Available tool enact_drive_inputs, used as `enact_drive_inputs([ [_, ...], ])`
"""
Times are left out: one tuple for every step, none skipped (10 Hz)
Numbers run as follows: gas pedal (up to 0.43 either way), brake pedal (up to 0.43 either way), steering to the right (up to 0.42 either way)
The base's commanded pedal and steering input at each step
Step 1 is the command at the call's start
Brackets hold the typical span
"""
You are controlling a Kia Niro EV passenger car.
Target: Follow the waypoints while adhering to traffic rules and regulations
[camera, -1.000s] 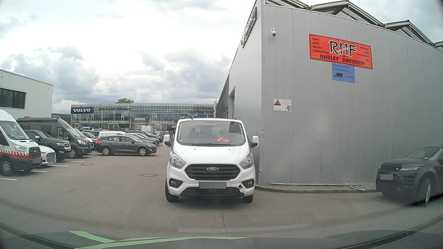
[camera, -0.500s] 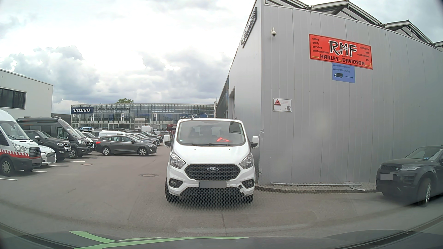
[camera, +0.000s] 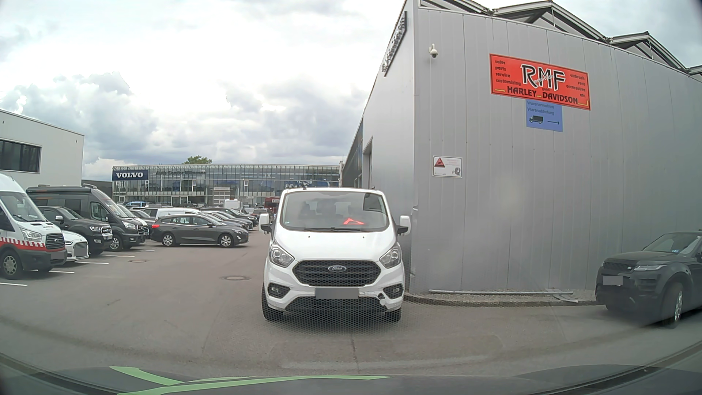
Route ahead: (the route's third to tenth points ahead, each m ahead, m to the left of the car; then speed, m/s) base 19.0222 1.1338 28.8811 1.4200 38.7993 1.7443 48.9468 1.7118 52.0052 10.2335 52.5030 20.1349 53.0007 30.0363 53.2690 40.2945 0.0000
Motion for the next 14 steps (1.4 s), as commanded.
enact_drive_inputs([
  [0.000,0.341,0.006],
  [0.000,0.348,0.006],
  [0.000,0.341,0.006],
  [0.000,0.341,0.005],
  [0.000,0.348,0.005],
  [0.000,0.341,0.005],
  [0.000,0.341,0.006],
  [0.000,0.341,0.006],
  [0.000,0.341,0.006],
  [0.000,0.341,0.005],
  [0.000,0.341,0.005],
  [0.000,0.341,0.005],
  [0.000,0.341,0.005],
  [0.000,0.341,0.005],
])
